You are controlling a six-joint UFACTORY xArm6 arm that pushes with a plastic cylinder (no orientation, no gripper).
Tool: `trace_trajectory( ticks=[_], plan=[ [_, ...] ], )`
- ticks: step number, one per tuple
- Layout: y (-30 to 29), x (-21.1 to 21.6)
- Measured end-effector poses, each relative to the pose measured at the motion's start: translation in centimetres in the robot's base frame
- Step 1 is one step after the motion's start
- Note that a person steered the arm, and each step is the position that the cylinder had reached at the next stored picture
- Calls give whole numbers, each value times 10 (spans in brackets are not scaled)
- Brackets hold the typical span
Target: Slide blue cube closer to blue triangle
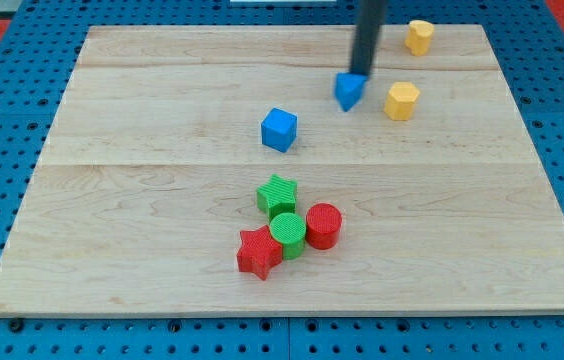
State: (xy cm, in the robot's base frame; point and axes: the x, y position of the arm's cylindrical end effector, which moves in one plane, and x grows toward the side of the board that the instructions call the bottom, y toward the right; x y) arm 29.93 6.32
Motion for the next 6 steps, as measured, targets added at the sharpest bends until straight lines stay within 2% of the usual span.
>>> trace_trajectory(
  ticks=[2,4,5,6],
  plan=[
    [-95,3],
    [-94,3],
    [-43,-13],
    [24,-1]
  ],
)
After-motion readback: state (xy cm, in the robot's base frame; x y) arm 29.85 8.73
